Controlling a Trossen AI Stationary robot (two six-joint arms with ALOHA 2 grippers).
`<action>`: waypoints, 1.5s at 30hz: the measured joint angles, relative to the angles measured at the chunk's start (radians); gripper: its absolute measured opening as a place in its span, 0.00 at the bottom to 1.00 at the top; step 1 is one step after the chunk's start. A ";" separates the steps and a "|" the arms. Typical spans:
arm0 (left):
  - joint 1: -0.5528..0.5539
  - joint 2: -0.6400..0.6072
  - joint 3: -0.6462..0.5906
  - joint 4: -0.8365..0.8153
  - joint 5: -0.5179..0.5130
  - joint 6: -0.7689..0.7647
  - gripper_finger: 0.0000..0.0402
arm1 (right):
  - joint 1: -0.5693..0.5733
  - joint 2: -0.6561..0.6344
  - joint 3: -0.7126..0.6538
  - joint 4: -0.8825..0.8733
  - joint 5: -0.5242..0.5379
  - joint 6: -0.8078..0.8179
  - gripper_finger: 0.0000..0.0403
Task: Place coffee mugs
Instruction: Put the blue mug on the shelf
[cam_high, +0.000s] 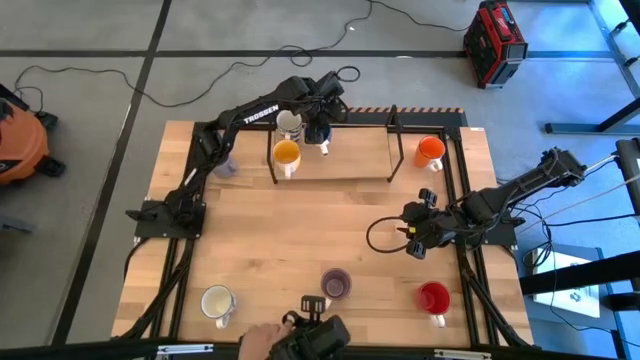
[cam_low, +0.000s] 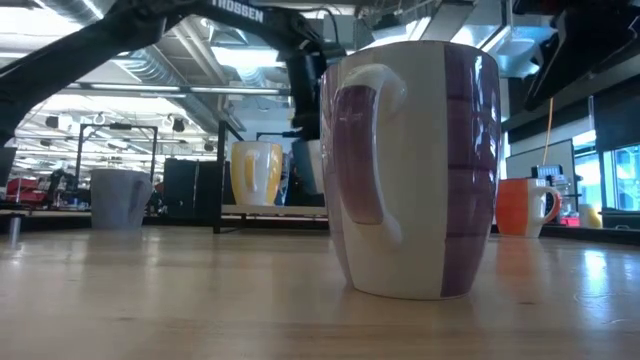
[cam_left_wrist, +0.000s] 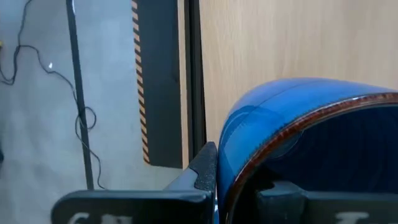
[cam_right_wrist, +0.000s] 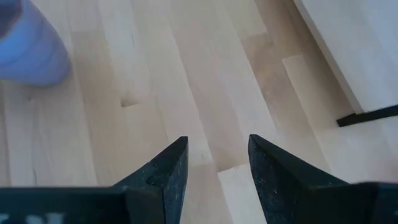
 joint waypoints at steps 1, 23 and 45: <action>0.003 0.004 0.000 0.001 0.002 0.009 0.04 | 0.000 0.000 0.000 0.004 0.000 0.001 0.38; 0.073 0.036 -0.008 0.029 0.087 0.011 0.04 | 0.000 0.000 0.000 0.018 0.018 0.032 0.38; 0.071 0.039 -0.008 -0.042 0.082 0.006 0.04 | 0.000 0.015 0.001 0.028 0.020 0.032 0.38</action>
